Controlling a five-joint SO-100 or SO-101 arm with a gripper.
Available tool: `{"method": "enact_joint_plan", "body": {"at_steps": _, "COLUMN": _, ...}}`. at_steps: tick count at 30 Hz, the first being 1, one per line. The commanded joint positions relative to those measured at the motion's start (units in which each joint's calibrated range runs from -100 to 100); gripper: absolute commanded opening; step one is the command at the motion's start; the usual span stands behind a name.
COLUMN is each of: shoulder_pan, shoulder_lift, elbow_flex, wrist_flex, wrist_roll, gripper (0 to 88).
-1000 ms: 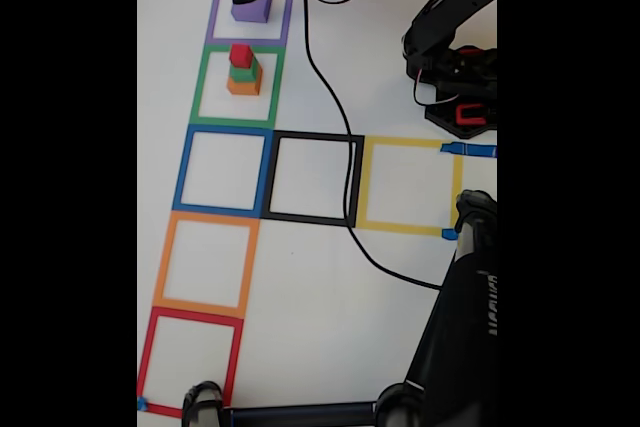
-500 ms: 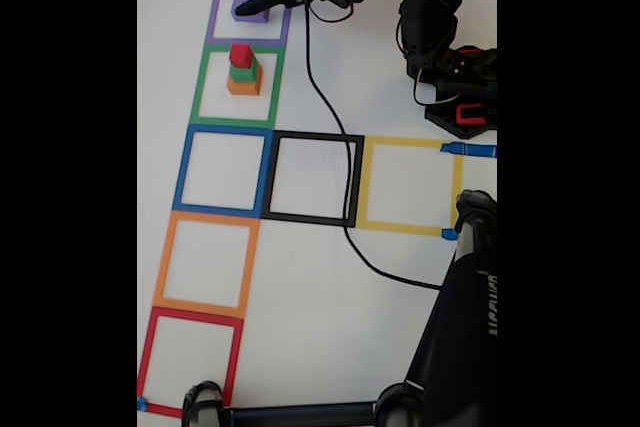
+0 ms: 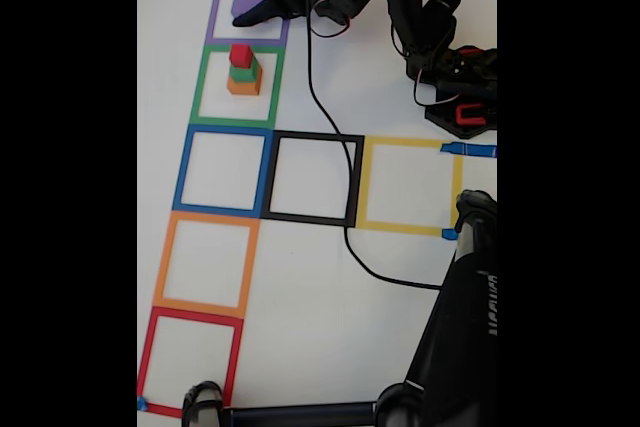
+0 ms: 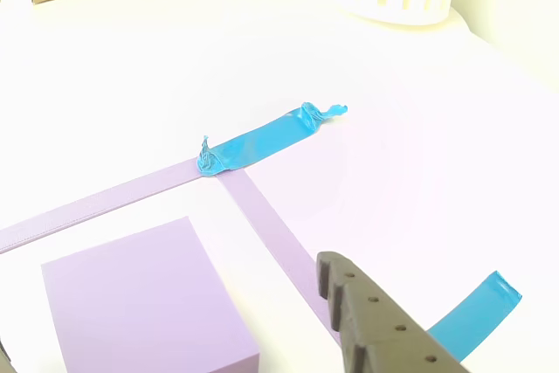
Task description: Tower of hanoi
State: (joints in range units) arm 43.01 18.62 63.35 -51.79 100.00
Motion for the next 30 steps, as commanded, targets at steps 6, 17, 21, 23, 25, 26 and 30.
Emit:
{"method": "enact_joint_plan", "body": {"at_steps": 6, "shoulder_pan": -0.82, "shoulder_lift": 2.01, "elbow_flex": -1.53, "wrist_flex": -3.91, "wrist_roll": 0.0, "gripper": 45.3}}
{"method": "enact_joint_plan", "body": {"at_steps": 17, "shoulder_pan": -3.41, "shoulder_lift": 0.32, "elbow_flex": 2.84, "wrist_flex": -3.02, "wrist_roll": 0.0, "gripper": 43.3}}
{"method": "enact_joint_plan", "body": {"at_steps": 21, "shoulder_pan": -3.99, "shoulder_lift": 0.48, "elbow_flex": 3.2, "wrist_flex": -3.11, "wrist_roll": 0.0, "gripper": 42.5}}
{"method": "enact_joint_plan", "body": {"at_steps": 23, "shoulder_pan": -3.99, "shoulder_lift": 0.56, "elbow_flex": 3.2, "wrist_flex": -3.11, "wrist_roll": 0.0, "gripper": 42.0}}
{"method": "enact_joint_plan", "body": {"at_steps": 25, "shoulder_pan": -4.08, "shoulder_lift": 0.56, "elbow_flex": 3.29, "wrist_flex": -3.11, "wrist_roll": 0.0, "gripper": 41.5}}
{"method": "enact_joint_plan", "body": {"at_steps": 26, "shoulder_pan": -4.18, "shoulder_lift": 0.56, "elbow_flex": 3.29, "wrist_flex": -3.11, "wrist_roll": 0.0, "gripper": 41.0}}
{"method": "enact_joint_plan", "body": {"at_steps": 30, "shoulder_pan": -4.27, "shoulder_lift": 0.72, "elbow_flex": 3.2, "wrist_flex": -3.02, "wrist_roll": 0.0, "gripper": 37.4}}
